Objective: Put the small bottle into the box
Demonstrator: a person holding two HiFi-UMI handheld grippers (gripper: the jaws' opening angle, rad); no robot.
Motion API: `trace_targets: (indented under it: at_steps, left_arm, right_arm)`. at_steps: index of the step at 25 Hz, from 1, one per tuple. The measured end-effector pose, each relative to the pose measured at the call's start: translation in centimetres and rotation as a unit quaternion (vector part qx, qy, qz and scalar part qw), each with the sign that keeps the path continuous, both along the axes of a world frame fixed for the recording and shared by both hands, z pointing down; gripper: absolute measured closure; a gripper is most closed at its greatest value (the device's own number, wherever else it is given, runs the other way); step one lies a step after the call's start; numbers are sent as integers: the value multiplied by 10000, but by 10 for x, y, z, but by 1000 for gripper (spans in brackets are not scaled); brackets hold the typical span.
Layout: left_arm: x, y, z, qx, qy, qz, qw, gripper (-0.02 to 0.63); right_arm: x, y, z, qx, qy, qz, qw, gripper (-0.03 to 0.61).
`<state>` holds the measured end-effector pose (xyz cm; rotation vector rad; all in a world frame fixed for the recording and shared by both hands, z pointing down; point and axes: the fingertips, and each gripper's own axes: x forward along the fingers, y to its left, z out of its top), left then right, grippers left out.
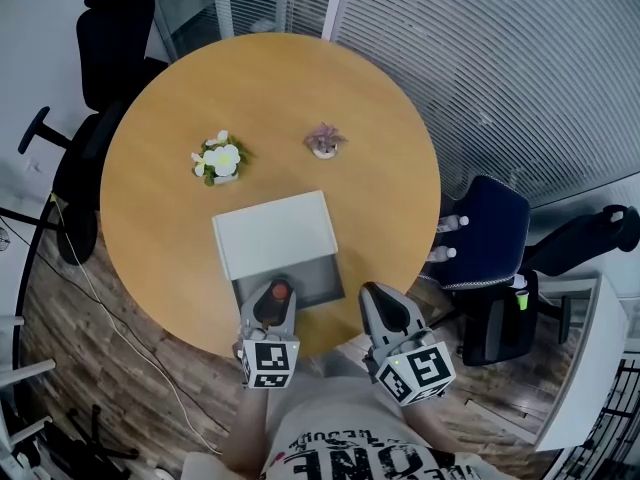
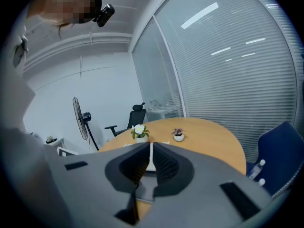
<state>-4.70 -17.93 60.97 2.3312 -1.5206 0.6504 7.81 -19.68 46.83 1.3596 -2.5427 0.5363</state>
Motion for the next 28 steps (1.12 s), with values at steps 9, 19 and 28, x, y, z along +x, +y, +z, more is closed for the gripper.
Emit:
trace_targets:
  at_steps: [9,19,28]
  left_arm:
    - [3,1,0,4,-132,44,9999,465]
    - [3,2,-9,-40,-103,165,9998,392]
    - [1,4,-11,-84,-5,138,9999,388]
  right_arm:
    - [-3,6,-3,14,8,20,10000,552]
    - [-11,12,-2,21,-39,-27,10000,552]
    - [-14,17,-3,25,-64,-54,10000,552]
